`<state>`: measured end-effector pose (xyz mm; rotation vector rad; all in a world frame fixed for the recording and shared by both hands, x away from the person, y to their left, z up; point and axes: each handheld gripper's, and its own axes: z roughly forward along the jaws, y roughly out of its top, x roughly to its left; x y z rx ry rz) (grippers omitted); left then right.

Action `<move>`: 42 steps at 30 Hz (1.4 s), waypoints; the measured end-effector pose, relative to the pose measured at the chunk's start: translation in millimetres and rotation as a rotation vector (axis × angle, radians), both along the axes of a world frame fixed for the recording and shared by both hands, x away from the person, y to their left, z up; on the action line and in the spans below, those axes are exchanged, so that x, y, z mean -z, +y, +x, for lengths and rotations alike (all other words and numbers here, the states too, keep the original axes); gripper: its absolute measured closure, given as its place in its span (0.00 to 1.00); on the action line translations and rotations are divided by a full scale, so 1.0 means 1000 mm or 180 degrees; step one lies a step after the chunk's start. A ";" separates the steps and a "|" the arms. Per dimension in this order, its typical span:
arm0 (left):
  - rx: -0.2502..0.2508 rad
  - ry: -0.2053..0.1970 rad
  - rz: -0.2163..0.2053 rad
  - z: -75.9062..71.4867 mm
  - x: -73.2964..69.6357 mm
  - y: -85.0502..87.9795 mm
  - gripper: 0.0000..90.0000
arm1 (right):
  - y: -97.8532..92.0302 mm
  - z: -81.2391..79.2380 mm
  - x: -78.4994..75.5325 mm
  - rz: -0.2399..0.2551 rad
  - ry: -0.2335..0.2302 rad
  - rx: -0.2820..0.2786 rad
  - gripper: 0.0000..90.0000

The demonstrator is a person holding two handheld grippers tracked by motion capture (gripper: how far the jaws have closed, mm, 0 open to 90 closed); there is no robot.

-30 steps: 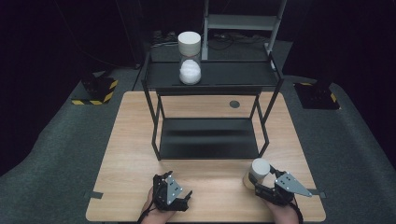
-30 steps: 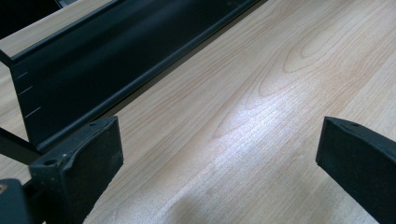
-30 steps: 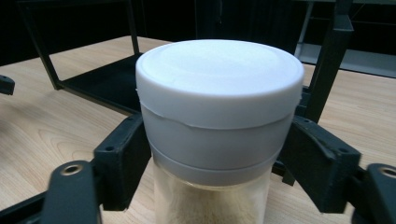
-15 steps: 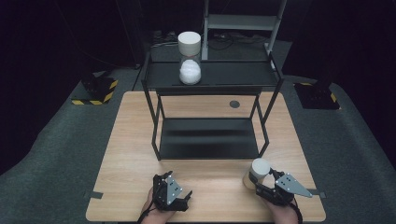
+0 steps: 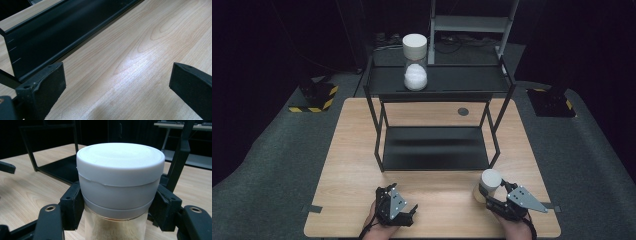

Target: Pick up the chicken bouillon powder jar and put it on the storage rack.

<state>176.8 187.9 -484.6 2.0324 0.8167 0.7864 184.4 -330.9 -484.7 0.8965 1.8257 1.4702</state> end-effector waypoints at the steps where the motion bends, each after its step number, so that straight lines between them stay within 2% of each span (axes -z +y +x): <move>1: 0.0000 0.0000 0.0000 0.000 0.000 0.000 0.01 | 0.000 0.000 0.000 0.0000 0.0000 0.0000 0.38; 9: 0.0016 0.0015 -0.0017 0.001 0.000 0.002 0.01 | 0.004 -0.003 -0.010 0.0025 -0.0068 -0.0098 0.38; 13: 0.0019 0.0016 -0.0055 0.001 0.000 0.004 0.01 | 0.006 -0.001 -0.015 0.0045 -0.0084 -0.0146 0.38; 19: 0.0043 -0.0003 -0.0042 0.000 0.000 0.004 0.01 | 0.015 0.003 -0.024 0.0079 -0.0128 -0.0194 0.38; 24: 0.0064 -0.0011 -0.0051 0.000 0.001 0.005 0.01 | 0.019 0.010 -0.029 0.0216 -0.0048 -0.0292 0.38; 28: 0.0067 0.0013 -0.0073 0.002 0.000 0.007 0.01 | 0.024 0.014 -0.033 0.0265 -0.0022 -0.0297 0.38; 36: 0.0079 0.0004 -0.0091 0.001 0.001 0.008 0.01 | 0.033 0.022 -0.050 0.0223 -0.0089 -0.0307 0.38; 42: 0.0083 0.0023 -0.0116 0.002 0.001 0.009 0.01 | 0.037 0.031 -0.067 0.0284 -0.0110 -0.0315 0.38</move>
